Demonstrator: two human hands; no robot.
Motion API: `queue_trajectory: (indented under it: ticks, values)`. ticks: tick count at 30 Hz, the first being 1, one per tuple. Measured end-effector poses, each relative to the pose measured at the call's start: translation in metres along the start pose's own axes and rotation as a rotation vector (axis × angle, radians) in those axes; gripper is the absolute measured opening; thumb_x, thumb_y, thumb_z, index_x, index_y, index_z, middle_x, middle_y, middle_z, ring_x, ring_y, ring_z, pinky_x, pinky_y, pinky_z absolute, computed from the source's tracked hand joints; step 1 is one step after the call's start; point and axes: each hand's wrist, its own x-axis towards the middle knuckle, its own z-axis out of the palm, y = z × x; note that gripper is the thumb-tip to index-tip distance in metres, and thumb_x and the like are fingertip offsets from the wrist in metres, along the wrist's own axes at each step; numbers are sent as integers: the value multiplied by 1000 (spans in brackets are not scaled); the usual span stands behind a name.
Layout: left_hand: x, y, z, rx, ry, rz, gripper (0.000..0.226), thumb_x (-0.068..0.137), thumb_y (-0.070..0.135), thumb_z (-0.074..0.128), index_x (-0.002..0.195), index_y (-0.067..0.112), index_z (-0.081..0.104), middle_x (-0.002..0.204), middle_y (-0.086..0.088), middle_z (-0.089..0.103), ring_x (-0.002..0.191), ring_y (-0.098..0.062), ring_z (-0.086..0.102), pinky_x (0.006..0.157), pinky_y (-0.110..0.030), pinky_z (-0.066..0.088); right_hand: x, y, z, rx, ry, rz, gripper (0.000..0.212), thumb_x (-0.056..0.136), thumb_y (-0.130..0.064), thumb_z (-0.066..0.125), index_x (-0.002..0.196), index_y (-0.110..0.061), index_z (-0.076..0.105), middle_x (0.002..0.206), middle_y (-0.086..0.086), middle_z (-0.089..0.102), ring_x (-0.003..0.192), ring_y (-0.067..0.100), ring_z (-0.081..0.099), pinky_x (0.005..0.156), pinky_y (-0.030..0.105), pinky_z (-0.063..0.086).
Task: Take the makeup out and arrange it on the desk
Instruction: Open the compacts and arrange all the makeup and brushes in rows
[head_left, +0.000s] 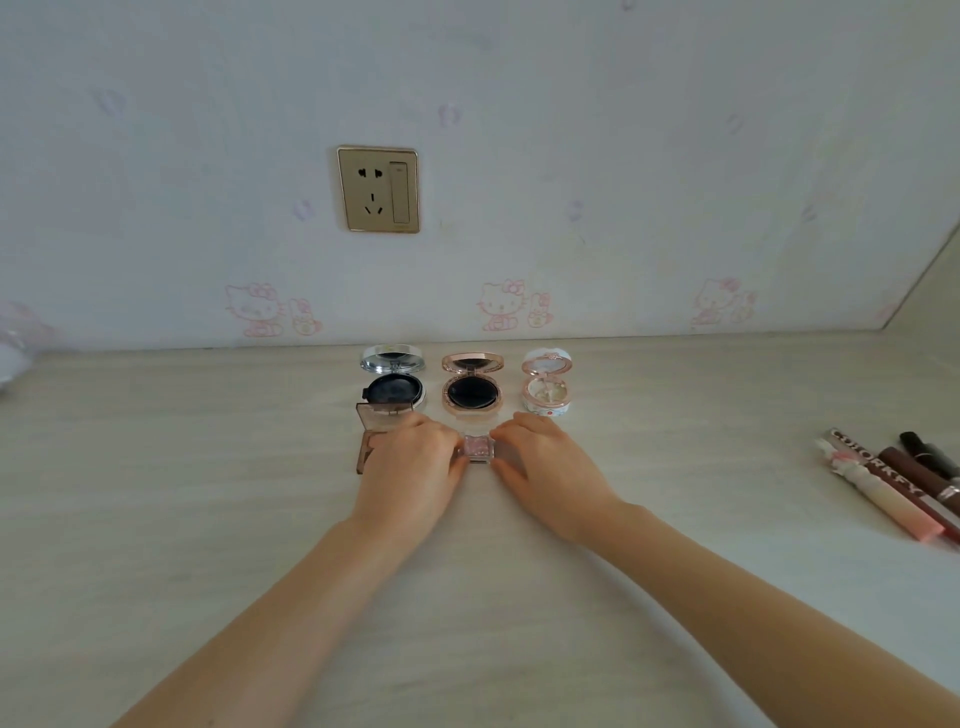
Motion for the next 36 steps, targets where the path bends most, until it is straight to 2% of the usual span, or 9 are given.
queue_trajectory:
  ticks: [5,14,17,20,22,26,32,36]
  values:
    - [-2,2,-1,-1,11,2,19,92,35,55,100,26,70,95,10,66,109,-11,48,81,-30,42,-1,-1,-1,6,-5,4,31,94,-24,50,122,-13,58,117,3,57,116,20,47,91,24,38]
    - [-8,2,-4,6,50,18,19,89,33,61,101,21,71,96,8,68,109,-13,52,83,-35,49,-6,-2,-8,-8,-17,18,35,96,-27,49,128,-15,54,127,1,53,125,18,43,96,26,37]
    - [-12,7,-8,21,75,48,16,85,28,65,96,19,71,92,7,69,106,-14,55,76,-34,51,-15,2,-15,-32,-23,27,37,96,-28,48,131,-17,52,134,1,50,133,16,36,101,26,35]
    - [-13,16,-8,39,125,119,8,77,21,73,84,16,73,78,6,69,91,-17,62,65,-30,52,-29,9,-25,-56,-7,55,38,97,-30,48,133,-19,50,139,1,46,136,13,31,103,27,34]
    - [-14,27,-6,19,137,163,8,75,18,74,82,15,73,76,6,69,89,-18,62,65,-29,52,-40,17,-33,-85,8,59,38,97,-31,46,134,-20,49,140,-2,46,139,11,27,105,25,32]
    - [-16,56,4,-2,90,246,20,71,17,78,91,15,74,83,5,71,94,-19,65,66,-30,53,-65,39,-51,-167,31,69,39,99,-32,44,136,-19,47,140,-7,48,142,10,22,108,20,24]
    - [-14,112,27,-34,27,423,34,67,16,81,100,15,72,93,6,72,95,-19,67,69,-27,55,-113,79,-85,-246,73,162,42,98,-32,44,138,-18,45,142,-5,47,143,12,21,109,21,24]
    - [-9,159,42,-90,-42,490,36,84,17,65,120,13,64,116,2,68,116,-22,58,88,-30,50,-146,107,-108,-280,117,250,44,98,-30,46,139,-15,44,143,-1,47,143,13,23,111,23,21]
